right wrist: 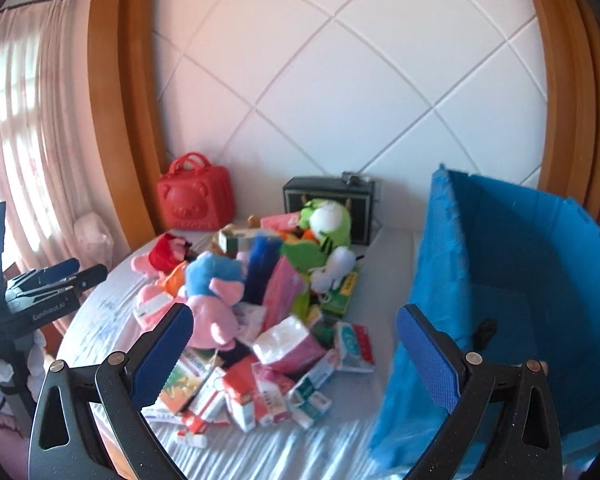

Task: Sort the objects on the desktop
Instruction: 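Return both tools from the crate to the pile, then grasp a white ointment box with left tool while right tool grasps red-white box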

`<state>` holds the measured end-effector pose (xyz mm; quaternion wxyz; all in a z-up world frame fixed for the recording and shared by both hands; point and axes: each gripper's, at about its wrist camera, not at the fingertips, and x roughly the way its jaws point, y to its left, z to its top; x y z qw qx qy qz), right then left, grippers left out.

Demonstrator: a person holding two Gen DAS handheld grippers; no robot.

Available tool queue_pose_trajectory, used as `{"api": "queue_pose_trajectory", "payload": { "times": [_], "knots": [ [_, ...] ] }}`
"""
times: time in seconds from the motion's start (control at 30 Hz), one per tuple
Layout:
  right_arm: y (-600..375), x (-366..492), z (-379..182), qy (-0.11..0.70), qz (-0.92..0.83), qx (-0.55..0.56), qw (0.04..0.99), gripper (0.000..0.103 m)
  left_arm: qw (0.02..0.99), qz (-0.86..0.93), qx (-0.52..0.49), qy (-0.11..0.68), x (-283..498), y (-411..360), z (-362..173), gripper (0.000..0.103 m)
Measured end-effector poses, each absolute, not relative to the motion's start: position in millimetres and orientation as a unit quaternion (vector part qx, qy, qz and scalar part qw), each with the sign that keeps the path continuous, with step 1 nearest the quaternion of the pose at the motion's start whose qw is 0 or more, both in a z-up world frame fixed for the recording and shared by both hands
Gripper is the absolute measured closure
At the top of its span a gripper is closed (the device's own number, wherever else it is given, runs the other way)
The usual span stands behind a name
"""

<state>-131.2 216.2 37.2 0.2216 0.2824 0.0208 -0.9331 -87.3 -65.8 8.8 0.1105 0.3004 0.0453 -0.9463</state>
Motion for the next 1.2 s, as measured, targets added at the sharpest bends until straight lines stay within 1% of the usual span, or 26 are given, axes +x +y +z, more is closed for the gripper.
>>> {"api": "queue_pose_trajectory", "payload": {
  "times": [0.17, 0.3, 0.43, 0.57, 0.8, 0.83, 0.87, 0.93, 1.07, 1.2],
  "knots": [
    [182, -136, -11, 0.023, -0.915, 0.331, 0.228, 0.0, 0.107, -0.929, 0.351, 0.047, -85, -90, -39, 0.037],
    [165, -140, -53, 0.029, -0.906, 0.365, 0.214, 0.0, 0.093, -0.919, 0.38, 0.043, -84, -90, -75, 0.037],
    [158, -141, -88, 0.016, -0.894, 0.402, 0.199, 0.0, 0.059, -0.912, 0.405, 0.032, -88, -72, -106, 0.037],
    [157, -140, -117, 0.01, -0.885, 0.432, 0.17, 0.0, -0.001, -0.902, 0.429, 0.037, -95, -44, -132, 0.037],
    [170, -142, -144, 0.009, -0.875, 0.463, 0.142, 0.0, -0.06, -0.883, 0.466, 0.015, -117, 4, -172, 0.037],
    [172, -143, -147, 0.008, -0.874, 0.466, 0.14, 0.003, -0.062, -0.88, 0.471, 0.013, -121, 7, -178, 0.038],
    [174, -144, -151, 0.008, -0.872, 0.47, 0.138, 0.01, -0.063, -0.877, 0.476, 0.01, -125, 11, -184, 0.038],
    [177, -146, -158, 0.007, -0.868, 0.478, 0.136, 0.017, -0.064, -0.872, 0.485, 0.009, -133, 15, -193, 0.038],
    [175, -150, -169, -0.003, -0.861, 0.488, 0.144, 0.017, -0.065, -0.868, 0.491, 0.017, -147, 15, -207, 0.038],
    [162, -157, -178, -0.011, -0.855, 0.494, 0.159, 0.017, -0.061, -0.872, 0.485, -0.009, -158, 20, -210, 0.038]
  ]
}}
